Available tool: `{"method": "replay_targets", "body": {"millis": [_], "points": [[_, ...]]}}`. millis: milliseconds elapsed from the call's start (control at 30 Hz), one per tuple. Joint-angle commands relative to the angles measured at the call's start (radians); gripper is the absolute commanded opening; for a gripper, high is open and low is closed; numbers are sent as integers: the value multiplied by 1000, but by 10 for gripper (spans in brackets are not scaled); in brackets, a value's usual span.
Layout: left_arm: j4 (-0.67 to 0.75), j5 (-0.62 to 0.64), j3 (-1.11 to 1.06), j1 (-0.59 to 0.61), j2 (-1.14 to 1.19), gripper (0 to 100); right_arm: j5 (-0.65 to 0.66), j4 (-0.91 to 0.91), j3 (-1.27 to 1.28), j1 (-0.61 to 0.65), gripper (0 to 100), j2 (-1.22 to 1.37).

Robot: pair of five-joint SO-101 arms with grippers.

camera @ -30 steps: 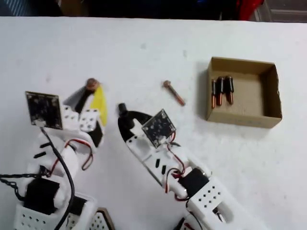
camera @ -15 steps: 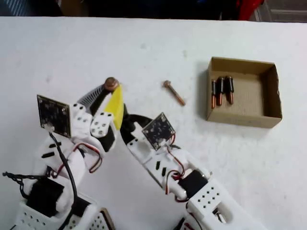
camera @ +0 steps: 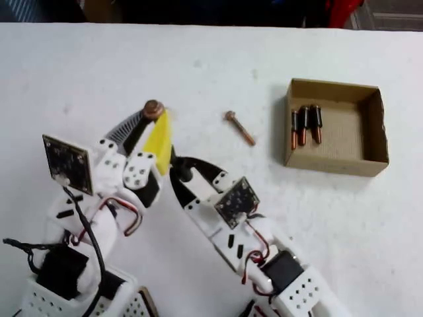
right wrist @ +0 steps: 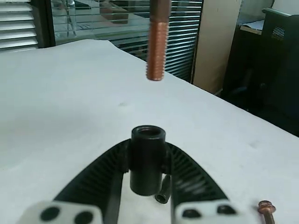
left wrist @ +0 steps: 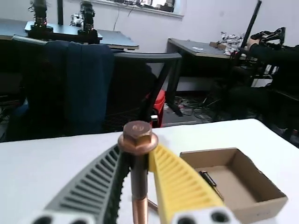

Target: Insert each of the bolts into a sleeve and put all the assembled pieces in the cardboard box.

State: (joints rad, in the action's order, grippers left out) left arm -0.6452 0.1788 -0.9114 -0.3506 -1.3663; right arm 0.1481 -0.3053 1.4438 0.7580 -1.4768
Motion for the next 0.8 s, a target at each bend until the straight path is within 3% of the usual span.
{"method": "replay_targets", "body": {"millis": [0,333,567,767], "points": [[43,12,52,-74,4,23,6,-5,-11,-30,16,-41],[46,12,31,-108,4,23,5,-4,-11,-38,16,-42],[190,12,-78,-104,4,23,5,-1,-11,-38,16,-42],[195,12,-100,-101,4,23,5,1,-11,-39,16,-42]]}}
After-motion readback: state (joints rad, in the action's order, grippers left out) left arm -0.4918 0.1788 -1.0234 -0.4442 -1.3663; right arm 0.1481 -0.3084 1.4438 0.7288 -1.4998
